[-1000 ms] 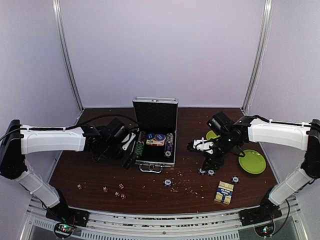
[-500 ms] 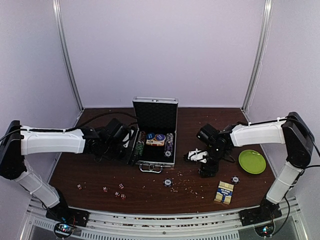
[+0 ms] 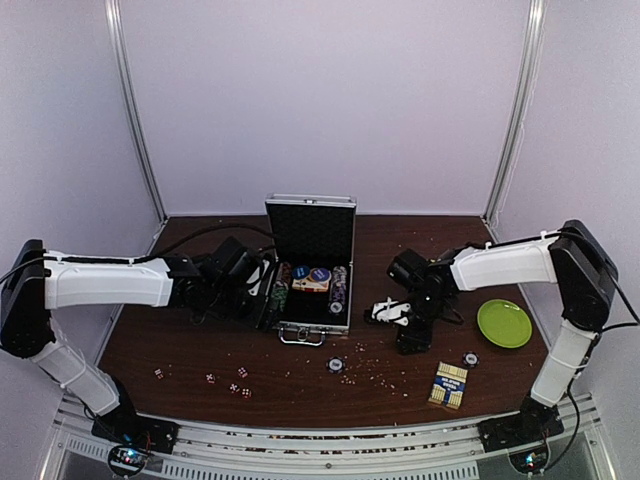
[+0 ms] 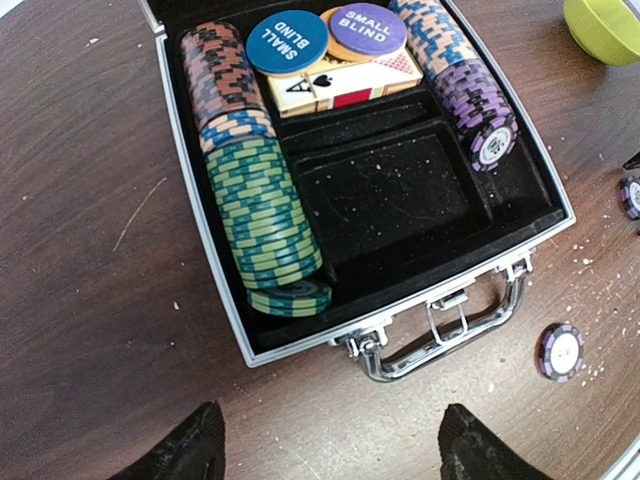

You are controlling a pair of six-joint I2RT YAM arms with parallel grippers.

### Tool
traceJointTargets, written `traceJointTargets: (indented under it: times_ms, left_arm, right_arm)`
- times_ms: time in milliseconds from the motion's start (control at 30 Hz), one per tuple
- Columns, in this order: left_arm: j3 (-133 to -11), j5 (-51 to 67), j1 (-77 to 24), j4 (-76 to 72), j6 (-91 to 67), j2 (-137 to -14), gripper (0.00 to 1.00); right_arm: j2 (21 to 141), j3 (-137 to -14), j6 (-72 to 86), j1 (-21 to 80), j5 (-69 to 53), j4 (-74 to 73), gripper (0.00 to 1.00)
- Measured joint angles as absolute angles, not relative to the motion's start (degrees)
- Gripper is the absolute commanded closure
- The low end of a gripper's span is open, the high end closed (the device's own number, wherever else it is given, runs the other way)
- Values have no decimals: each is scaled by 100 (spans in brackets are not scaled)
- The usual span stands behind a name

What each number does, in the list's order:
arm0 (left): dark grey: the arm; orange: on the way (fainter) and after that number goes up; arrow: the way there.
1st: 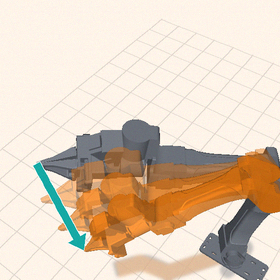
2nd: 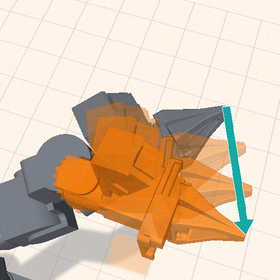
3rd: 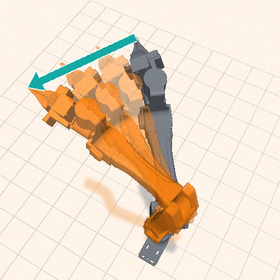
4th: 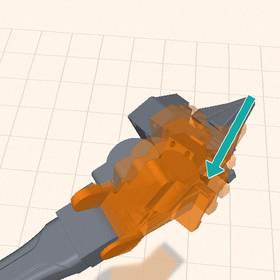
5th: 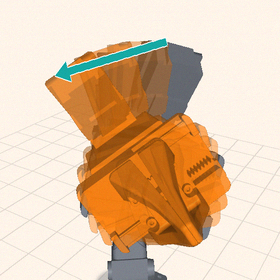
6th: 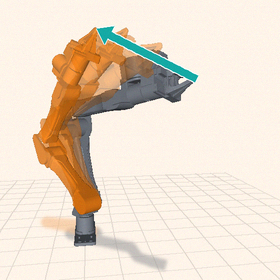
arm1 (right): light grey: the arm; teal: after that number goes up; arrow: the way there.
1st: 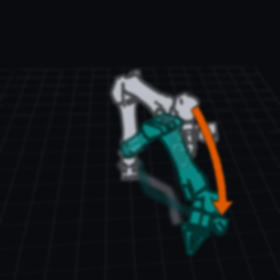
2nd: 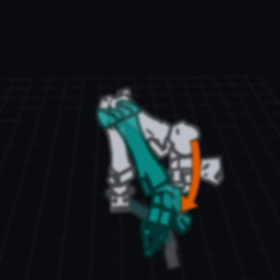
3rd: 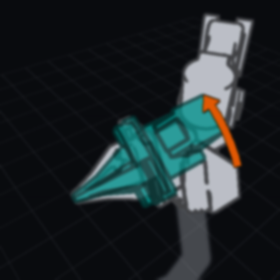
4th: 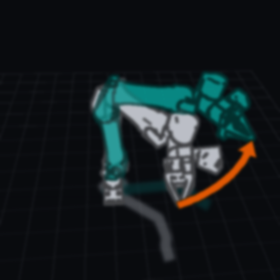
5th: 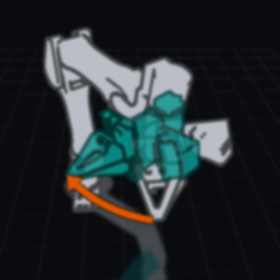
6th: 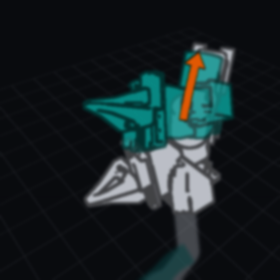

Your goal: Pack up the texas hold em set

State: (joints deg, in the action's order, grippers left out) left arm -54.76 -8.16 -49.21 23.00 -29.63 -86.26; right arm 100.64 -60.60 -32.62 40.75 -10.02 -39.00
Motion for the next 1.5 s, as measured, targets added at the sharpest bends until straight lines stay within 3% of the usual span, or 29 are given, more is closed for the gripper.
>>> traceJointTargets:
  times_ms: [367, 900, 1500]
  left_arm:
    - [-5476, -760, -4921, 2231, -2961, -8659, 26]
    - [-5476, -731, -4921, 2228, -2963, -8674, 26]
    - [-5365, -1503, -4919, 2283, -3496, -8232, 27]
  right_arm:
    - [10189, -6202, -3146, 4075, -1096, -4121, 46]
    - [10243, -6307, -3046, 4040, -1297, -4340, 66]
    - [9743, -7601, -3004, 4560, -593, -3992, 69]
